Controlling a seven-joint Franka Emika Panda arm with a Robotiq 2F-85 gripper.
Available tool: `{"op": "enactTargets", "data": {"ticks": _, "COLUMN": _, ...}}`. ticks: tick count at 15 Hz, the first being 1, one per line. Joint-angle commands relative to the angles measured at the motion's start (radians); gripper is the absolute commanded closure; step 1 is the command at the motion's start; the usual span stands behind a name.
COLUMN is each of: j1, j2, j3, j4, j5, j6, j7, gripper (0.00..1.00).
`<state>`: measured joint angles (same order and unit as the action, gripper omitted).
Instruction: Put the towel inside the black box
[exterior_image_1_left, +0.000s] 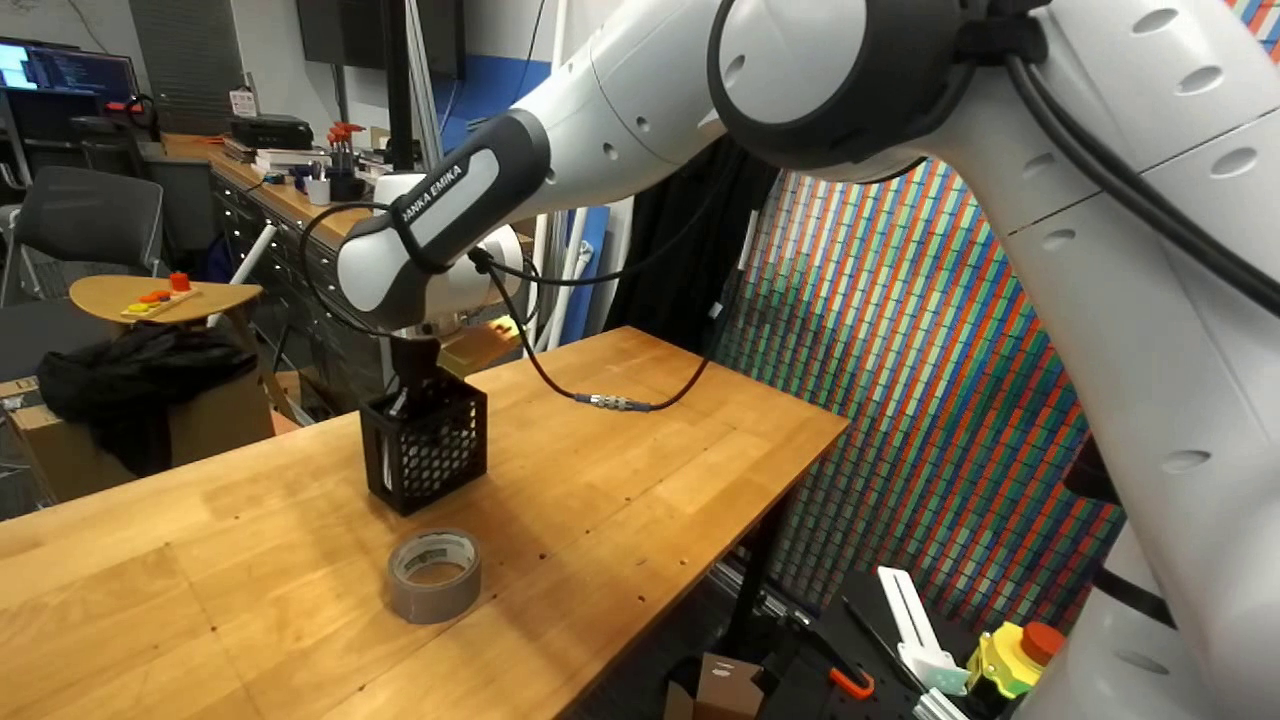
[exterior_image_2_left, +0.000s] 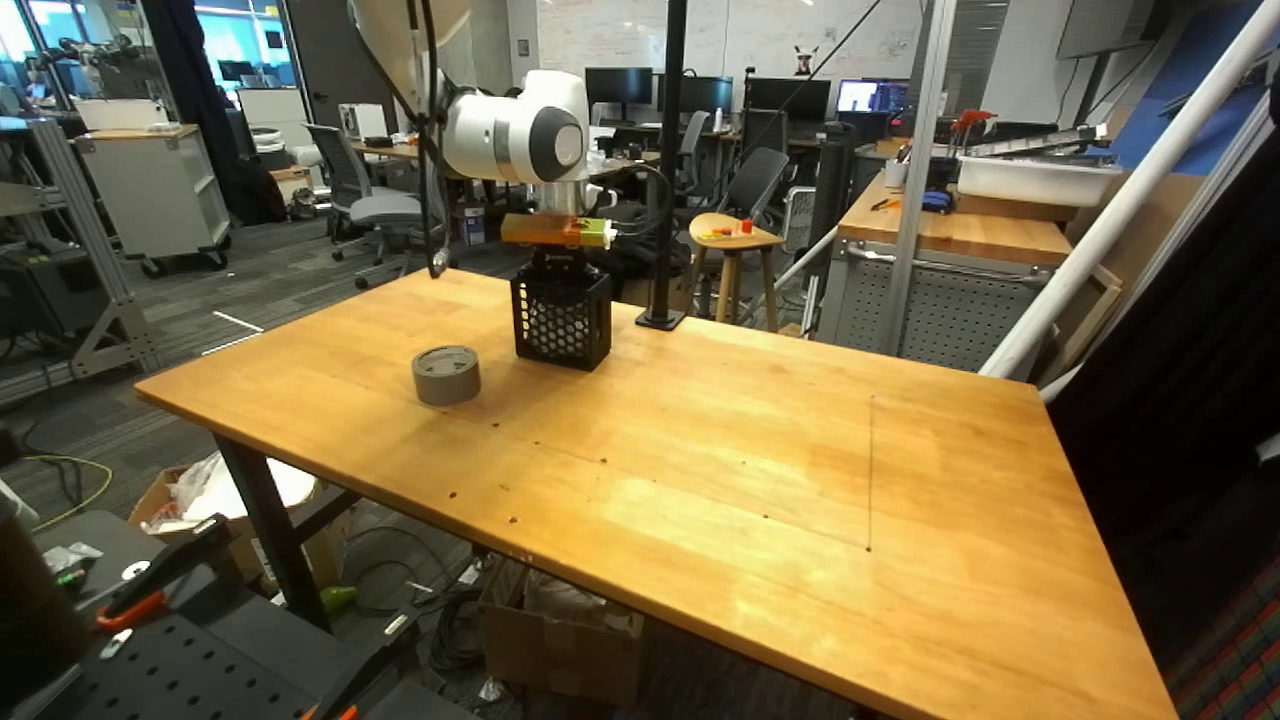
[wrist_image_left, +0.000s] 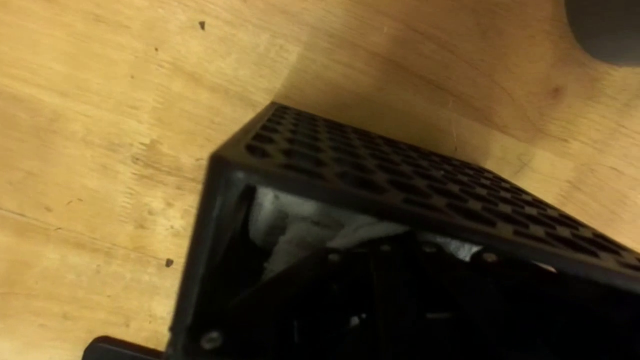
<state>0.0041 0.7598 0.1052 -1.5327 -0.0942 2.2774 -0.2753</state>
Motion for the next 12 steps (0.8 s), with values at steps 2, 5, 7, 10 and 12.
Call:
{"op": "enactTargets", "data": {"ticks": 2, "j1": -0.027, "j2": 0.002, "j3": 0.027, "j4": -0.020, "j5": 0.066, "j6": 0.013, "j7": -0.032, "gripper": 0.97}}
{"op": "enactTargets", "data": {"ticks": 5, "j1": -0.012, "j2": -0.066, "j3": 0.012, "j4": -0.081, "j5": 0.048, "j6": 0.031, "j7": -0.014, "gripper": 0.97}}
{"op": "enactTargets", "data": {"ticks": 7, "j1": 0.003, "j2": -0.124, "j3": 0.001, "j4": -0.125, "j5": 0.028, "j6": 0.034, "j7": 0.004, "gripper": 0.97}}
{"op": "enactTargets", "data": {"ticks": 10, "j1": 0.014, "j2": -0.207, "j3": -0.002, "j4": -0.191, "j5": 0.023, "j6": 0.044, "j7": 0.018, "gripper": 0.97}}
{"op": "enactTargets", "data": {"ticks": 12, "j1": 0.017, "j2": -0.275, "j3": 0.000, "j4": -0.256, "j5": 0.030, "j6": 0.083, "j7": 0.029, "gripper": 0.97}}
